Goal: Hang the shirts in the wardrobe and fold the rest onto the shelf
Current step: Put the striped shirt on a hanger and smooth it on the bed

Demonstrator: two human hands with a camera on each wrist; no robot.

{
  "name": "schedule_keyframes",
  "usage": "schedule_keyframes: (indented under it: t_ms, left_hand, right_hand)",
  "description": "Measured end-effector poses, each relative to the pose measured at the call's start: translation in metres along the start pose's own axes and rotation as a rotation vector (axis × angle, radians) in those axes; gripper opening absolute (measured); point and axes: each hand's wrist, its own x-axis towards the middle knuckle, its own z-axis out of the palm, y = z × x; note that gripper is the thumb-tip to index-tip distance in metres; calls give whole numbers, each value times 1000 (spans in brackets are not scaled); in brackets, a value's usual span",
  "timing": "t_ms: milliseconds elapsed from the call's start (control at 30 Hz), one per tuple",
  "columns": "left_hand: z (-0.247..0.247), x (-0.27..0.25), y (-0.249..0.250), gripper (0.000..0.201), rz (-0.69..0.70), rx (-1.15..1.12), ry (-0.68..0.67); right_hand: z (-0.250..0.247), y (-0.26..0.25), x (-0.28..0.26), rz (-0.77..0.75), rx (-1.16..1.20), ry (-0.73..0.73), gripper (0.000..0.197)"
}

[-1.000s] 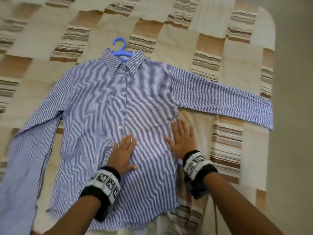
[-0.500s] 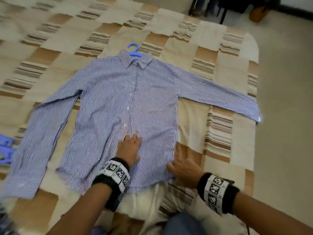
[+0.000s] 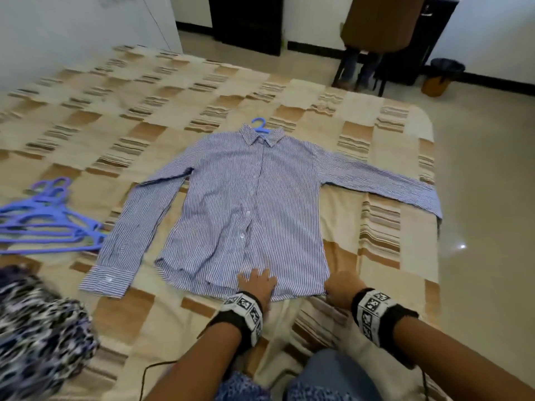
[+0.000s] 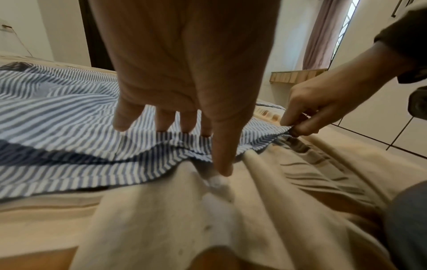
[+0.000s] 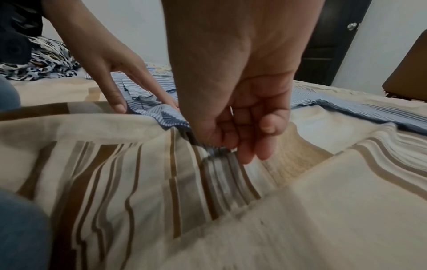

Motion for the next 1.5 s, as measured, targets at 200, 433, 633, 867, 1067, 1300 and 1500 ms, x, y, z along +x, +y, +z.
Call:
schedule_keyframes:
  t_ms: [200, 433, 633, 867, 1067, 1300, 1500]
  left_hand:
    - [-18, -7, -28, 50, 19, -124, 143]
    - [-39, -29, -141, 41, -389, -261, 412]
    - [-9, -35, -215, 52, -485, -452, 440]
    - [23, -24, -228, 23, -424, -584, 683]
    - [40, -37, -248, 22, -529, -750, 833]
    - [46, -55, -252, 25, -585, -849, 897]
    - [46, -51, -256, 21, -671, -825, 874]
  right_hand:
    - [-7, -2, 14, 2, -140, -91, 28]
    - [-67, -45, 45, -142, -158, 147, 60]
    - [-95, -131, 83, -329, -102, 276, 51]
    - [-81, -171, 102, -305, -30, 243, 21]
    - [-74, -164, 91, -458, -106, 206, 23]
    - [-59, -166, 81, -532, -104, 149, 21]
    - [-47, -171, 87, -449, -126, 194, 13]
